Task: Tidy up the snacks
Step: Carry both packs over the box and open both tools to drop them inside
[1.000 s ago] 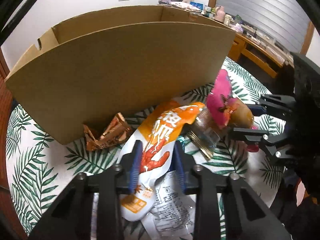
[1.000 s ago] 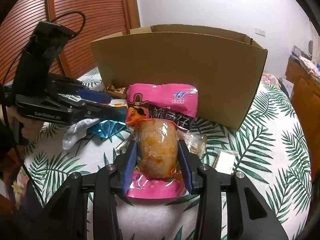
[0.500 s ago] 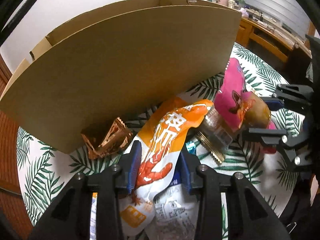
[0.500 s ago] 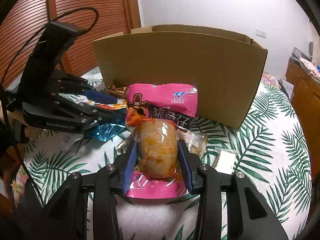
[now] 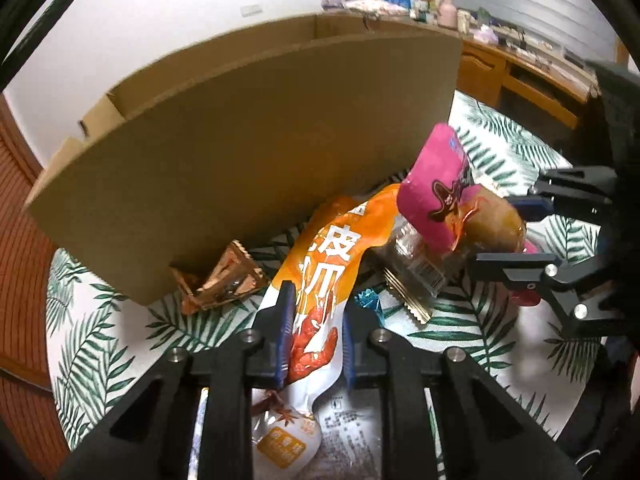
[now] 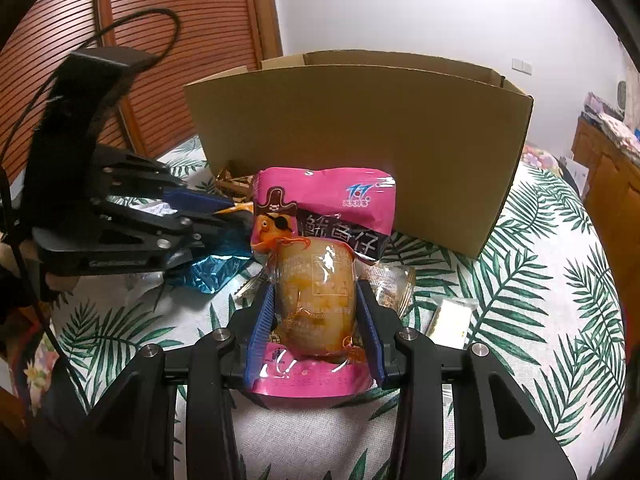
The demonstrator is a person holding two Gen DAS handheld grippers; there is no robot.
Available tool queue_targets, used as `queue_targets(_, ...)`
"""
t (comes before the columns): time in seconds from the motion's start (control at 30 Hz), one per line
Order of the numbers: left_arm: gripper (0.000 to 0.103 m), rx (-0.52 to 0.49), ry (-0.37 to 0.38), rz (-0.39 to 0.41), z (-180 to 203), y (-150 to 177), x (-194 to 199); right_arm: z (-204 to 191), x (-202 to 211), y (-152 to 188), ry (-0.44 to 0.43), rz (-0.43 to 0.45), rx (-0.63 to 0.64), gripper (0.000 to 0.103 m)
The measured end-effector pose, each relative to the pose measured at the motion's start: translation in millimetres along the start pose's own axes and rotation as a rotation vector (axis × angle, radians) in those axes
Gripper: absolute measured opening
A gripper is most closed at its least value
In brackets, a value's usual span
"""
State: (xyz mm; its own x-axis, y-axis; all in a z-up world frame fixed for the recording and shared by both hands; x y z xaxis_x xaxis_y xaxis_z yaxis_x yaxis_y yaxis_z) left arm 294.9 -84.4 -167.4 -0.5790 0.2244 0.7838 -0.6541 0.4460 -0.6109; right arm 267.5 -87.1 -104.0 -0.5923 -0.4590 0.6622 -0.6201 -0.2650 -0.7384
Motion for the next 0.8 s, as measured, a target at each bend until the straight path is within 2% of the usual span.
queue_targets(0.53,0.016,0.115,0.055,0.174,-12,4,55,-2,13,-6,0.008,0.086,0.000,0.040)
queue_targets(0.8,0.016,0.150,0.063,0.261,-11,-16,78,-1,16,-4,0.014,0.111,-0.002,0.040)
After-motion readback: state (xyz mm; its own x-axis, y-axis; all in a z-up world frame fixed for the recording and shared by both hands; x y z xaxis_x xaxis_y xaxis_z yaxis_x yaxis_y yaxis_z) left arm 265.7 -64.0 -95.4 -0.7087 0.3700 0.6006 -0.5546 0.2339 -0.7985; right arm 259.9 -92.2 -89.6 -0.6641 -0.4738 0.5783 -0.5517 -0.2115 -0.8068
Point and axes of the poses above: each gripper's, at about its wrist camera, not at the fingertips, and x roughly against the way its jaws point, z to its right, y to its underside, the point moved 7 cm from there along -x, roughly the way its jaws point, and after that the axes turned 1 degree about -y, right-handed, at the moved point
